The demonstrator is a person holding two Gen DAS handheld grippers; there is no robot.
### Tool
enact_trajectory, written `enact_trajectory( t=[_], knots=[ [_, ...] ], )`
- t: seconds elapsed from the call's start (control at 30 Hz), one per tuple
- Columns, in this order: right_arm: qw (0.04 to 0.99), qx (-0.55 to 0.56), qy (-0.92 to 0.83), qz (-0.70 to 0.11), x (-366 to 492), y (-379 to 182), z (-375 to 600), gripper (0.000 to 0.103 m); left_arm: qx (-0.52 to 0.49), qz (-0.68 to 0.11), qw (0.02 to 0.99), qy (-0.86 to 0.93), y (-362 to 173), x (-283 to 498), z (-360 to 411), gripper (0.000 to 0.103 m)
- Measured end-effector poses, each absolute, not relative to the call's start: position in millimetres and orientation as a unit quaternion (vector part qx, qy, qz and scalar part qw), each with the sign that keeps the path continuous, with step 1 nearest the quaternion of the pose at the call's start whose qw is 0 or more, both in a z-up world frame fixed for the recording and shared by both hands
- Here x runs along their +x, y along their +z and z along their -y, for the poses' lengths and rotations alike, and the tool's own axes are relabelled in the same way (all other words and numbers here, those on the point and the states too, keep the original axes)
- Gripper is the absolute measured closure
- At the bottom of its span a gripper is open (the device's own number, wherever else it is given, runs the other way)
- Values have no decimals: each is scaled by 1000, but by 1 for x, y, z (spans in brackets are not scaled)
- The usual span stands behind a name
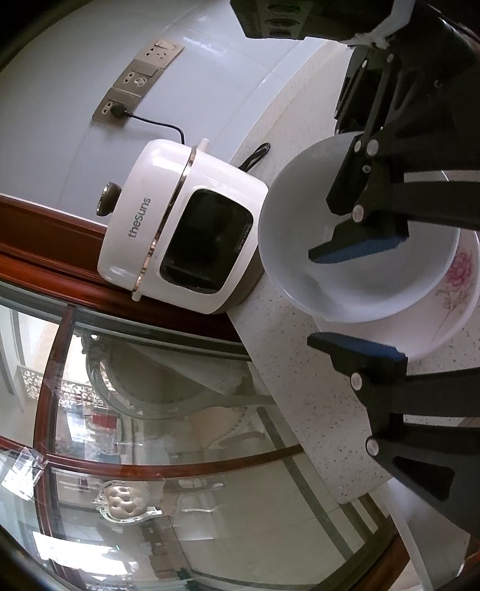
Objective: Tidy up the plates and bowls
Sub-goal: 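Lower the white bowl into the red-outside bowl and open both grippers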
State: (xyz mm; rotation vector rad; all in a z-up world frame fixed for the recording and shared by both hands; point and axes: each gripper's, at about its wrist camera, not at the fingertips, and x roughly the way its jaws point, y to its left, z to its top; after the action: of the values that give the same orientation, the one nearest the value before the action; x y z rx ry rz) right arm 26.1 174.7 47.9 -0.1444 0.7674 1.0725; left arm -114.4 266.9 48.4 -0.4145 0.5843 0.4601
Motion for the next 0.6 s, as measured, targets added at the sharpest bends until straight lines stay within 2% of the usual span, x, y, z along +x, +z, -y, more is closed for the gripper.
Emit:
enact_trajectory(
  t=[0.23,0.3,0.4,0.6],
  knots=[
    [780,-59,510,-357,25,48,-174,63,-221,-272,909,227,51,-123,-279,59],
    [777,-54,516,-357,25,48,-173,53,-238,-280,906,211,47,-121,-283,59],
    [774,-42,524,-354,26,50,-170,44,-247,-289,903,199,41,-118,-283,60],
    [775,-10,524,-353,33,52,-161,41,-257,-299,899,193,34,-115,-285,66]
  ],
)
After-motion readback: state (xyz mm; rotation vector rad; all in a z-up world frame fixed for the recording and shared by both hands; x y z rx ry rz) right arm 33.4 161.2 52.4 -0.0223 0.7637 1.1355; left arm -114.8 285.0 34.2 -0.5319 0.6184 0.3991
